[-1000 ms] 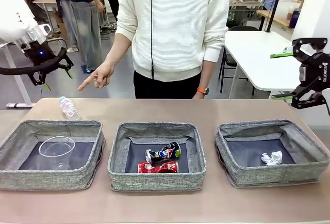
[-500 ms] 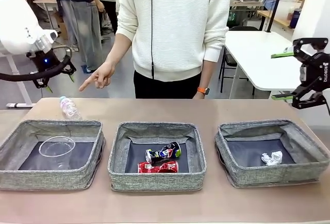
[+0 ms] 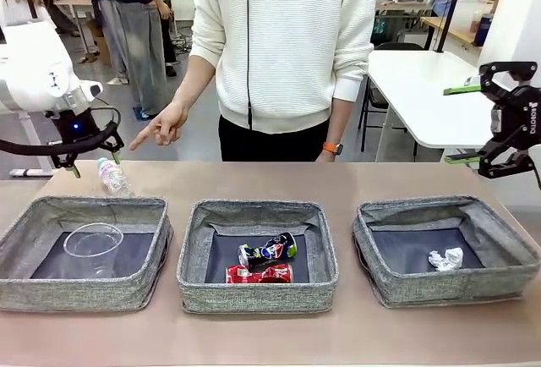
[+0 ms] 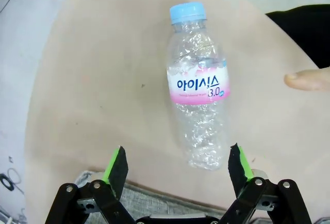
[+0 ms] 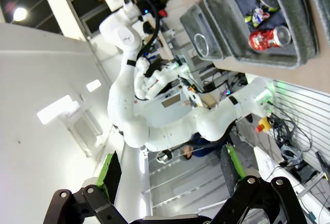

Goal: Sort the waste into the appropriate baskets.
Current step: Pick up the waste item pointed out by the person.

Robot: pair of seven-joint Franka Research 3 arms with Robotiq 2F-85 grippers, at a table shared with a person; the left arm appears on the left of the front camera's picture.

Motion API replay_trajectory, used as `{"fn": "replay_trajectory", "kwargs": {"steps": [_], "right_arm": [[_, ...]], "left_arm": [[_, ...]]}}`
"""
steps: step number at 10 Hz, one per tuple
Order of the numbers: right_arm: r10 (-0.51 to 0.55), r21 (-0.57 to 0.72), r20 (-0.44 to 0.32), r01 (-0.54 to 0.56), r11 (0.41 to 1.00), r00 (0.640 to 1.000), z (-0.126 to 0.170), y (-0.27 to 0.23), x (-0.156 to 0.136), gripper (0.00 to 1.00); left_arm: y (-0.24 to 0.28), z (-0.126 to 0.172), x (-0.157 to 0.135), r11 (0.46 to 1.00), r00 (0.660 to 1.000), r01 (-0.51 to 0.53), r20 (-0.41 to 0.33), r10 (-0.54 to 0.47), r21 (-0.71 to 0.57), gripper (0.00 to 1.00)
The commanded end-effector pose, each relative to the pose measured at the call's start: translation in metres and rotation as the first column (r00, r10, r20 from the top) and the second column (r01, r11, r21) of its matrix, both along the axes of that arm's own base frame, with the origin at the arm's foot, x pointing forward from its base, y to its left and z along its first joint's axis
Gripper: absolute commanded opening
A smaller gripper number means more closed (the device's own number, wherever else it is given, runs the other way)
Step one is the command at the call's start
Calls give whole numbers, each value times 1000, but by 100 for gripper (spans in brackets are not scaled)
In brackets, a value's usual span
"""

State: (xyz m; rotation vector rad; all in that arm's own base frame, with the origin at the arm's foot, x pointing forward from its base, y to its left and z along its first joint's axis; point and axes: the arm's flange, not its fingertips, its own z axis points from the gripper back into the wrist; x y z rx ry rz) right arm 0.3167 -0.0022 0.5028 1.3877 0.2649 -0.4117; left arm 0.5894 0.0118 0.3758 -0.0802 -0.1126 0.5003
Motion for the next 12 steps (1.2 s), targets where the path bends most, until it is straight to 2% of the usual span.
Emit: {"fn": "replay_trajectory", "kwargs": {"steps": [1,4,8,9,10,11,12], "right_arm": [[1,12,9,-1,1000,1000,3,1,1,100],[1,12,9,-1,1000,1000,3,1,1,100],[1,12,9,-1,1000,1000,3,1,1,100],[1,12,9,-1,1000,1000,3,1,1,100],[1,12,9,-1,1000,1000,3,1,1,100],[1,12,9,-1,1000,1000,3,1,1,100],[1,12,9,-1,1000,1000,3,1,1,100]], "left_arm": [[3,-10,8,999,999,39,17,-38,-18,100],[5,-31,17,998,1000,24,15,-23,-57,100],[3,-41,18,998,999,11,31,-9,-62,100],[2,-43,18,998,999,2,34,0,-66,92],[1,-45,19,999,999,-6,50,8,-33,41],[0,-47,20,1000,999,-1,46,3,-29,33],[0,-48,21,1000,999,-17,49,17,-10,0]]}}
